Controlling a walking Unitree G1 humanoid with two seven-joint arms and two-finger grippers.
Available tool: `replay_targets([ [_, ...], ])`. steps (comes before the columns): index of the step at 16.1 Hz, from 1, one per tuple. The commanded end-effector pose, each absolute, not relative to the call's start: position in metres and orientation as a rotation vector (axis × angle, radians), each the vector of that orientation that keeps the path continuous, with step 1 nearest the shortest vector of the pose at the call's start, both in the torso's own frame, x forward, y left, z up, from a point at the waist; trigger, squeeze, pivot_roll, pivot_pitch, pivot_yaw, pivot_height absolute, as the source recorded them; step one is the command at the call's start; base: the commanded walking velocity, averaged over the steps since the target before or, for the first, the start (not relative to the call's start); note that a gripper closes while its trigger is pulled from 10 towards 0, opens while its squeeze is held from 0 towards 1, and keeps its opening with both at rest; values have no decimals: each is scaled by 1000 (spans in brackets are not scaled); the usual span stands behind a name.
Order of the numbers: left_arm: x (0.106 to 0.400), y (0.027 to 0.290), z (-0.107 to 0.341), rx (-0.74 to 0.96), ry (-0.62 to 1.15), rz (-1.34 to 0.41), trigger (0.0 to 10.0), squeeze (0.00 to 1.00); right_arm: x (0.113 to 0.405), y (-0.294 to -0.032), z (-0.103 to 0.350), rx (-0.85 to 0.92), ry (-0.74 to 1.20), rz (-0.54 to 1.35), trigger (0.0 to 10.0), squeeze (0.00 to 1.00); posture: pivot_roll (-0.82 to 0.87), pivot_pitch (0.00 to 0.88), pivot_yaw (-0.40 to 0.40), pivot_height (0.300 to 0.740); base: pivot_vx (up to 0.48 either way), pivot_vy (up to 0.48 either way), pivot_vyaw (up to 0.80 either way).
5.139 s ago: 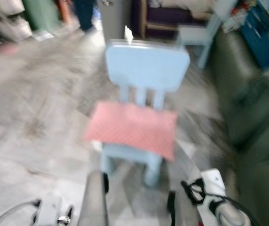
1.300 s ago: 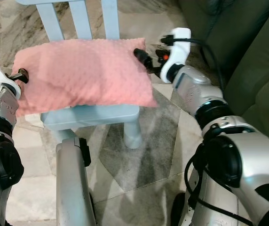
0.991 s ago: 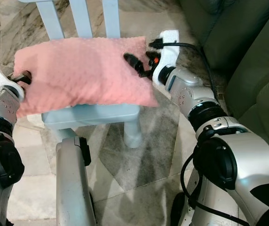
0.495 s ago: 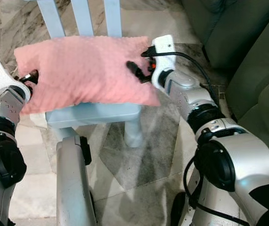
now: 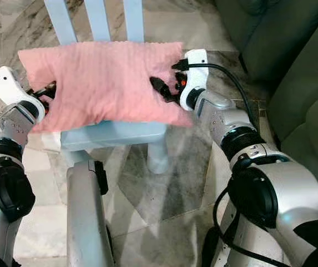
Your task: Move the pillow to the sofa
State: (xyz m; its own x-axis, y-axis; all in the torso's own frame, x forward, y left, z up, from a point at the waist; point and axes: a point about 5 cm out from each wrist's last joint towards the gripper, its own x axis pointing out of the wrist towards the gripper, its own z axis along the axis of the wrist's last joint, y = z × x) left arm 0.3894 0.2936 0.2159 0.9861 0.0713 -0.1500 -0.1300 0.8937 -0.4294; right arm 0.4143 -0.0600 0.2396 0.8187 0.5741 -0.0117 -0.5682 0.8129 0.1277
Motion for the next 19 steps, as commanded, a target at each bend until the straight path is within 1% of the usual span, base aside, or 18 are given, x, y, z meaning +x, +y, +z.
replay_targets([
  [1,389,281,200,-488,195,31,0,0,410,-49,233,175,80,686,0,0,97,316,-16,311,0,0,0],
  [5,390,274,197,-518,195,-18,0,0,408,-47,231,193,91,727,0,0,94,318,-18,311,0,0,0],
  [16,389,276,194,-539,186,-3,0,0,405,-45,224,166,106,757,0,0,88,327,-23,311,0,0,0],
  [19,388,275,192,-525,179,-11,0,0,404,-44,221,169,110,768,0,0,89,311,-27,311,0,0,0],
])
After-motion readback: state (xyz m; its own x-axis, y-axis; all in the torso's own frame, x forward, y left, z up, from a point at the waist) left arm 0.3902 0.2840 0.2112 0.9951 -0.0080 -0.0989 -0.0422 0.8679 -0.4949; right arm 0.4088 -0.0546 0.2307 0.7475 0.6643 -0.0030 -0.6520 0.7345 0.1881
